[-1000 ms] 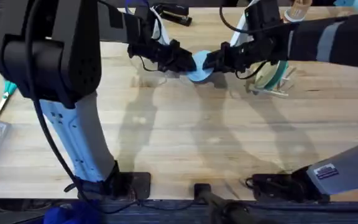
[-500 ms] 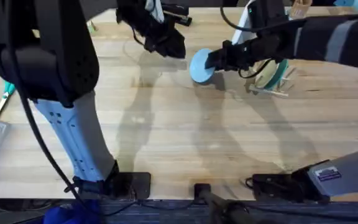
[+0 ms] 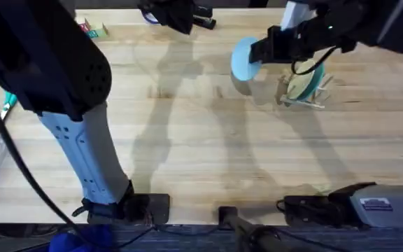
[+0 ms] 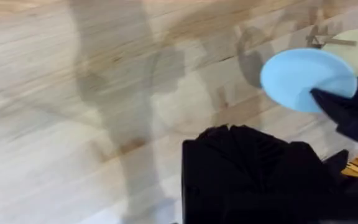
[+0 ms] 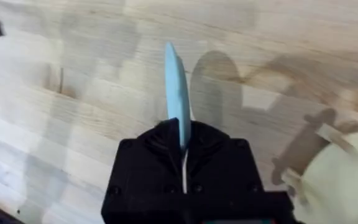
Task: Pick up the plates from the table one by one and place each into a slot on the dish rack.
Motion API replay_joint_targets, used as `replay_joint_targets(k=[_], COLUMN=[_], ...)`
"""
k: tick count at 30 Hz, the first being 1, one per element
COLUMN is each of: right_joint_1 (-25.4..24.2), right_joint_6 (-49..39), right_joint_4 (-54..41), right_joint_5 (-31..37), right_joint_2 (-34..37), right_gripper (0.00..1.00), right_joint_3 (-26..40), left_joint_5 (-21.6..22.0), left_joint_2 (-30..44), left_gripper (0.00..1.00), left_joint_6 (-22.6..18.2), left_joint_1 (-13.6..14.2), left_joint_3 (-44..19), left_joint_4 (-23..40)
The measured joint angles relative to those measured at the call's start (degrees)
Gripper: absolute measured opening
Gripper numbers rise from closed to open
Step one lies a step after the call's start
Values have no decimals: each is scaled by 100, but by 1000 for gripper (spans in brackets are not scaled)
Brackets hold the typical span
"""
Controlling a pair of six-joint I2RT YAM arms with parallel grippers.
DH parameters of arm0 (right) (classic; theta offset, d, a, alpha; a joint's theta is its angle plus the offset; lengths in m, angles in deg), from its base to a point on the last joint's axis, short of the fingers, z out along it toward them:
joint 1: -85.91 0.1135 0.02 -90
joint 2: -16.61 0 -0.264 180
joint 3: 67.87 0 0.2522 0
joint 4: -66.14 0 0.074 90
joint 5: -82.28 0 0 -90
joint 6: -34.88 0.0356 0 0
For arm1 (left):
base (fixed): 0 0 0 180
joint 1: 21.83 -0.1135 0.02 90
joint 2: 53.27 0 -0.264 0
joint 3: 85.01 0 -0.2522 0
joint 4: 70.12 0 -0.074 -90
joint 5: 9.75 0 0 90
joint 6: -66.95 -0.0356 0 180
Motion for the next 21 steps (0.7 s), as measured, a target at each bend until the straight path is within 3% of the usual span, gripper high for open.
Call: replay_joint_targets(k=[3,7,13,17,21], right_joint_1=[0,0,0,-26,-137], right_joint_6=[-45,-80,-217,-286,-296], right_joint_4=[-143,-350,-615,-803,-1059], right_joint_5=[172,412,728,793,799], right_joint_2=[-225,-541,-998,-1275,-1499], right_gripper=[32,32,31,32,31], right_joint_3=[17,20,22,24,27], left_joint_5=[215,499,600,612,588], left_joint_2=[0,0,-2,-120,-708], left_gripper=[49,165,281,498,683], left_joint_6=[-22,-42,-48,-68,-63], left_joint_1=[0,0,-29,-132,-357], left_joint_3=[-365,-659,-729,-715,-497], left_joint_4=[375,881,1045,1045,1045])
